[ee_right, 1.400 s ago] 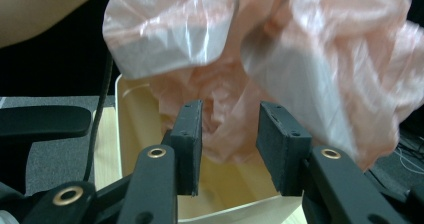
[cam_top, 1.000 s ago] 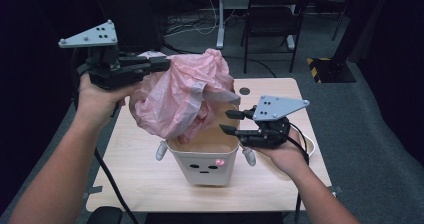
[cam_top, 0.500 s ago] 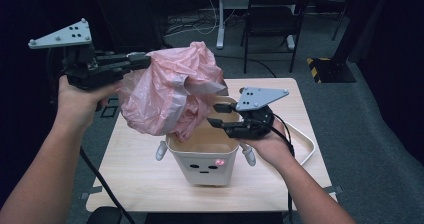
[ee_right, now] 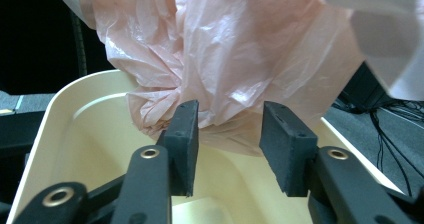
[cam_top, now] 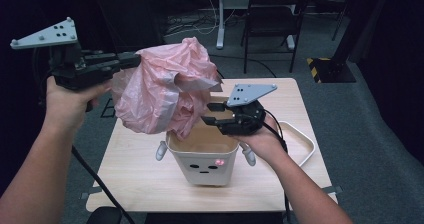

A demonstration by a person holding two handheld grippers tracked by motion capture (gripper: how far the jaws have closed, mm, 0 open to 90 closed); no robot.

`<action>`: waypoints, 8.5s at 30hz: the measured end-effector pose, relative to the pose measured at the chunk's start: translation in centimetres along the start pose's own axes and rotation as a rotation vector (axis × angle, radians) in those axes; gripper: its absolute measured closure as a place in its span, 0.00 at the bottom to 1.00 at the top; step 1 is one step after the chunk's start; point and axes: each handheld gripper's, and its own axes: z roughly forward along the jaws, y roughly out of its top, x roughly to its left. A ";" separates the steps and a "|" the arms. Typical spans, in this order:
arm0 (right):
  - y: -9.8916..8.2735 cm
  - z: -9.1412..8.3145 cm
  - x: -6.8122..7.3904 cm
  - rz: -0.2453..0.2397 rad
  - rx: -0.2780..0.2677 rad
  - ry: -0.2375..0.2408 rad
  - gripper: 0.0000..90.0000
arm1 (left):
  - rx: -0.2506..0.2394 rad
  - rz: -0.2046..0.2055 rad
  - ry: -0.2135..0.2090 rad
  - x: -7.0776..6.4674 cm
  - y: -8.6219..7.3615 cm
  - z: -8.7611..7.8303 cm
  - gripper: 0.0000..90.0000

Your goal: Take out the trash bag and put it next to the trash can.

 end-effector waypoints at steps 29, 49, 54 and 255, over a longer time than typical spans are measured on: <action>0.6 -1.1 -0.6 -0.005 -0.041 0.031 1.00 | 0.004 0.001 -0.005 0.0 -0.3 -0.2 0.99; 2.9 -2.7 -0.2 -0.044 -0.097 0.004 1.00 | -0.007 -0.005 0.005 0.3 -0.2 -0.8 0.99; 3.6 -3.1 -0.1 -0.055 -0.112 -0.003 1.00 | -0.011 -0.008 0.011 0.4 -0.1 -1.1 0.99; -2.1 -4.4 1.0 0.013 -0.056 -0.090 0.71 | 0.187 -0.295 0.191 6.1 -22.6 5.0 0.95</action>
